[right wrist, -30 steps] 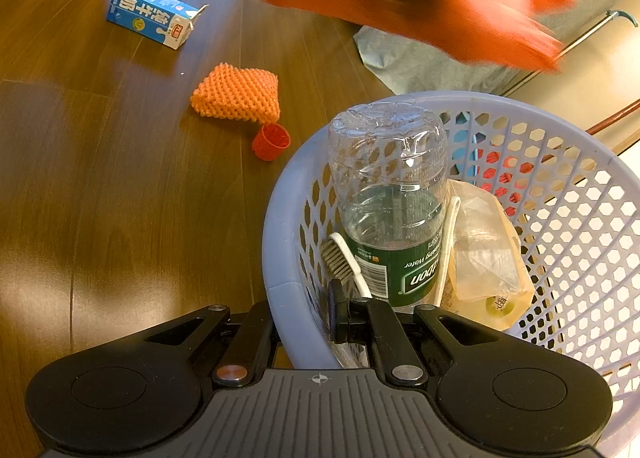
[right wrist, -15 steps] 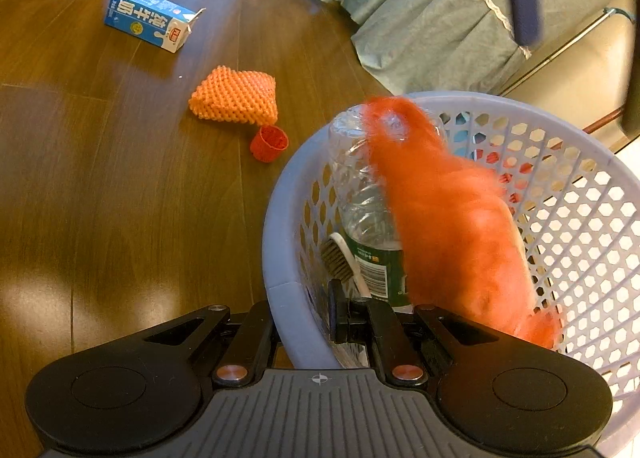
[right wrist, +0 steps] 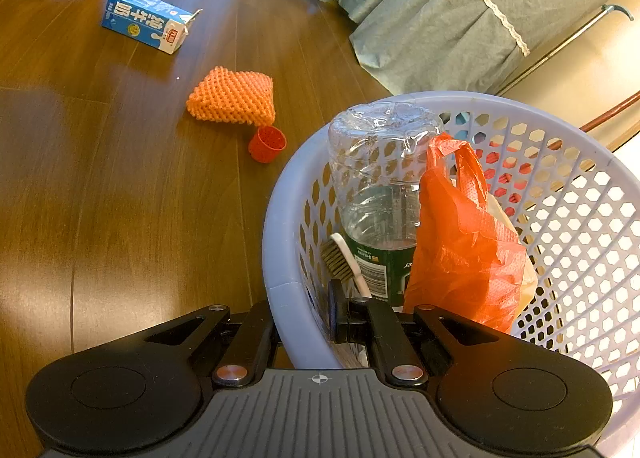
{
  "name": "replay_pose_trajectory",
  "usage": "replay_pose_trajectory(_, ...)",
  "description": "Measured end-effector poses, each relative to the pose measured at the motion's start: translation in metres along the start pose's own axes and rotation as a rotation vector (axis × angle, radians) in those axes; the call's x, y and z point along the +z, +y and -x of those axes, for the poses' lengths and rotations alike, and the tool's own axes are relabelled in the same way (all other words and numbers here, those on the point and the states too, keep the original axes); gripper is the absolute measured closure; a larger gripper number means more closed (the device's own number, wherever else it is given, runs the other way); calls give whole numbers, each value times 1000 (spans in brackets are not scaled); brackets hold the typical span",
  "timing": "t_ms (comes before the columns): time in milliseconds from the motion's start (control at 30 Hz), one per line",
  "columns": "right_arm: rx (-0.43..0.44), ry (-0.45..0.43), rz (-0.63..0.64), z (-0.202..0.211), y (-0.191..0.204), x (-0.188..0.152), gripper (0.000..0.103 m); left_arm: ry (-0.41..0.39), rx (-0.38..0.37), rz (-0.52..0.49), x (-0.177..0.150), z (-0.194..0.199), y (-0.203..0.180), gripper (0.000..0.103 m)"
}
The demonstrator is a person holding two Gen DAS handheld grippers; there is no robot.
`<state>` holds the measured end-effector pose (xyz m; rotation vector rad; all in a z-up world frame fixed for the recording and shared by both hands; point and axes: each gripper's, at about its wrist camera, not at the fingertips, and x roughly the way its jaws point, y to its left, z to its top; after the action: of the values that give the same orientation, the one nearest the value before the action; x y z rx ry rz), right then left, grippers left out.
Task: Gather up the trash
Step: 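Move the open left tool down to the blue milk carton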
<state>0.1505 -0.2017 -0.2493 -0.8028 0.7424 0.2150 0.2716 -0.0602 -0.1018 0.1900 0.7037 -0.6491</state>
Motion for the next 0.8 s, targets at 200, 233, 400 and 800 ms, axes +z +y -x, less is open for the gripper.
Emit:
replay_pose_trajectory(200, 0, 0, 1, 1, 0, -1, 99, 53, 103, 26, -35, 11, 31, 41)
replay_pose_trajectory(233, 0, 0, 2, 1, 0, -1, 99, 61, 115, 29, -41, 12, 35, 41)
replay_pose_trajectory(400, 0, -1, 2, 0, 0, -1, 99, 100, 182, 23, -64, 11, 50, 39)
replay_pose_trajectory(800, 1, 0, 9, 1, 0, -4, 99, 174, 253, 29, -91, 0, 82, 35)
